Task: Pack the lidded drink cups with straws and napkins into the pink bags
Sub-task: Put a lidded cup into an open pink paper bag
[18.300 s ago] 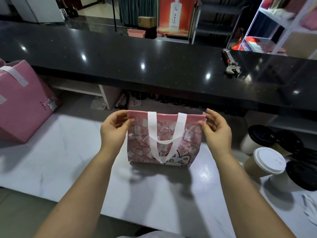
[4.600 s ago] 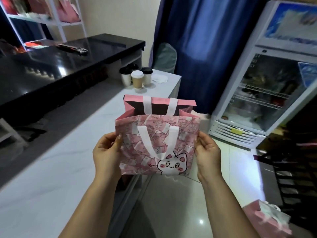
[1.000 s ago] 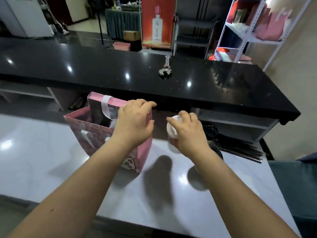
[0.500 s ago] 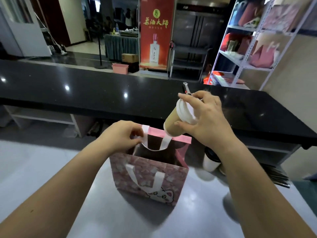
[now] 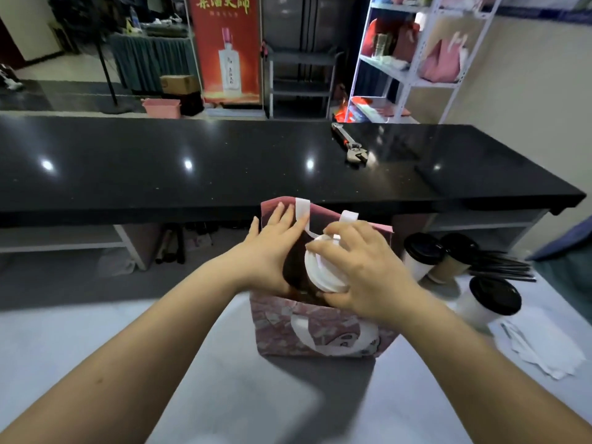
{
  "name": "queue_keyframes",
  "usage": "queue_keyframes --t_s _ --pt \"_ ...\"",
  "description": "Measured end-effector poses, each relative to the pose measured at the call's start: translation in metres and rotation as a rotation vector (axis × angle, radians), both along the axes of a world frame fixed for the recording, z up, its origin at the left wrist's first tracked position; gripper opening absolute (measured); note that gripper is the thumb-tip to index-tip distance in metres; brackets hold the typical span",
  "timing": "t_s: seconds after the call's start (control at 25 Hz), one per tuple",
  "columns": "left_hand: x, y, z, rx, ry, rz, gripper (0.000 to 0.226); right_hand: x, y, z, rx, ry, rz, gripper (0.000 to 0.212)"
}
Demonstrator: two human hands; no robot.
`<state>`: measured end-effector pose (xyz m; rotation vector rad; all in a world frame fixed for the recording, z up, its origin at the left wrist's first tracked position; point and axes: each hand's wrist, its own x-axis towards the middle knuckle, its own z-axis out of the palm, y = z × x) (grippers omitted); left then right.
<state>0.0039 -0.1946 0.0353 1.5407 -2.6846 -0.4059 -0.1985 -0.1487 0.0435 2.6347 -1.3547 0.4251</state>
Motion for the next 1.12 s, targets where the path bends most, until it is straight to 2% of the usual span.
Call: queue_keyframes --t_s 0.12,0.24,0.32,0.4,0.56,0.68,0.88,1.0,1.12 --pt "-0.001 0.001 -0.002 -0.057 -0.072 -0.039 0.140 -0.007 0.002 -0.006 0.174 0.134 0.030 0.066" --pt "0.002 0.009 -0.004 -0.081 -0.098 -0.079 0.150 -0.001 -0.012 -0.016 0.380 0.370 -0.101 0.066" --pt "0.002 0.017 -0.003 -0.091 -0.090 -0.113 0.153 0.009 -0.029 -0.018 0.443 0.475 -0.162 0.057" --pt "0.002 0.021 -0.003 -0.081 -0.071 -0.136 0.156 0.021 -0.046 -0.020 0.474 0.434 -0.149 0.048" --pt "0.001 0.022 -0.001 -0.045 -0.038 -0.142 0.156 0.042 -0.060 -0.047 0.579 0.196 -0.121 0.082" --pt "0.008 0.023 0.001 -0.035 -0.018 -0.131 0.156 0.045 -0.055 -0.074 0.572 0.072 -0.127 0.092" --pt "0.016 0.026 -0.002 -0.074 -0.044 -0.097 0.155 0.038 -0.036 -0.094 0.376 0.153 -0.019 0.079" --pt "0.017 0.032 -0.004 -0.118 -0.078 -0.070 0.153 0.039 -0.027 -0.103 0.495 0.200 0.021 0.086" --pt "0.021 0.037 -0.008 -0.162 -0.105 -0.045 0.149 0.044 -0.019 -0.106 0.530 0.258 0.052 0.086"
